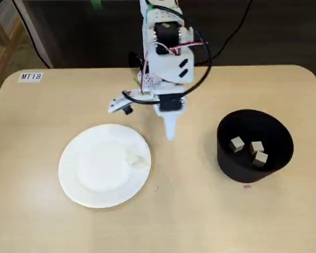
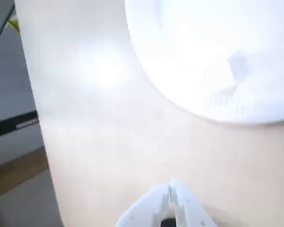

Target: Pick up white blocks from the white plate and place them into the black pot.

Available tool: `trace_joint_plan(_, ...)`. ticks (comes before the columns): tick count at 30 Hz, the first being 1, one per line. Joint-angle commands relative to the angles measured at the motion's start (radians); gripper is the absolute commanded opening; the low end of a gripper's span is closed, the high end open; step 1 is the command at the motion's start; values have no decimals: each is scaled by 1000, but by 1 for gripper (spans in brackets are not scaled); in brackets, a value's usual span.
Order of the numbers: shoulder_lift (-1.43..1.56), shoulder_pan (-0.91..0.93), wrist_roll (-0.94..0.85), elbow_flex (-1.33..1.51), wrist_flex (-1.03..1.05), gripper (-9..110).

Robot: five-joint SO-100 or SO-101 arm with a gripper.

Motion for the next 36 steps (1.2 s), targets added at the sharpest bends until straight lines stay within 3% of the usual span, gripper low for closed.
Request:
trace_joint_plan(1, -32, 104, -170, -52, -5, -2)
trace_joint_plan(10, -155, 167, -515, -40, -25, -2)
trace_joint_plan(14, -204, 123, -520, -40, -48, -2)
trace_joint_plan(18, -212, 103, -537, -37, -49, 18)
trace_joint_plan(21, -225, 107, -526, -37, -60, 24)
trace_joint_plan(36, -325, 160, -506, -58, -2, 29)
